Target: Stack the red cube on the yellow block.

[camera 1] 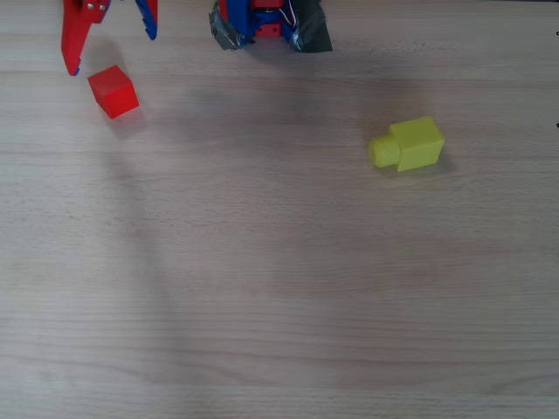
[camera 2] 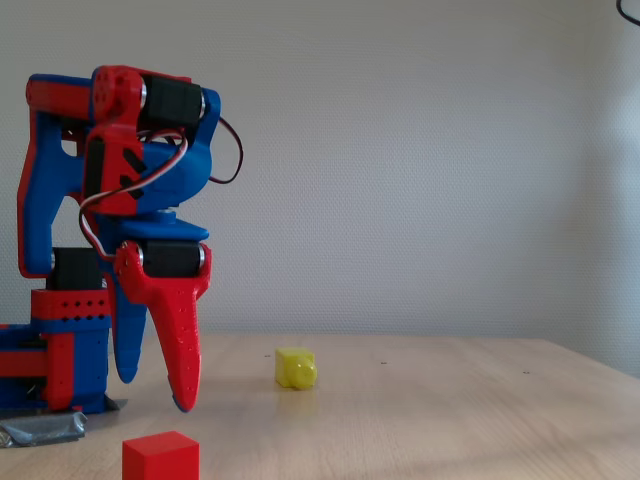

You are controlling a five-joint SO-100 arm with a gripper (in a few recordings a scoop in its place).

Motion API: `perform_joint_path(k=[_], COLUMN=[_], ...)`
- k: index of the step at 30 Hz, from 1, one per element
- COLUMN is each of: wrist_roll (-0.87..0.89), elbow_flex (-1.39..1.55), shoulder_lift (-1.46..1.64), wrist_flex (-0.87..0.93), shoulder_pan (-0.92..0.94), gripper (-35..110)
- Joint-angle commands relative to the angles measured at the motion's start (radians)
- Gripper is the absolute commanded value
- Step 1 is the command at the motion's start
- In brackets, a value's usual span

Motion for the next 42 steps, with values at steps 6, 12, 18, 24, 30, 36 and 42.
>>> perform_joint_path(k=[6, 12, 18, 24, 30, 36, 42], wrist_roll=[-0.061, -0.074, -0.069, -0.087, -0.123, -0.124, -0.114], elbow_flex=[-0.091, -0.051, 0.028, 0.057, 0.075, 0.092, 0.104], shoulder_lift=[-0.083, -0.104, -0.121, -0.123, -0.169, -0.193, -0.212], wrist_flex=[-0.023, -0.1, -0.213, -0.201, -0.218, -0.265, -0.354], shoulder_pan=[0.064, 0.049, 0.015, 0.015, 0.046, 0.043, 0.041], gripper=[45, 45, 47, 47, 45, 44, 40])
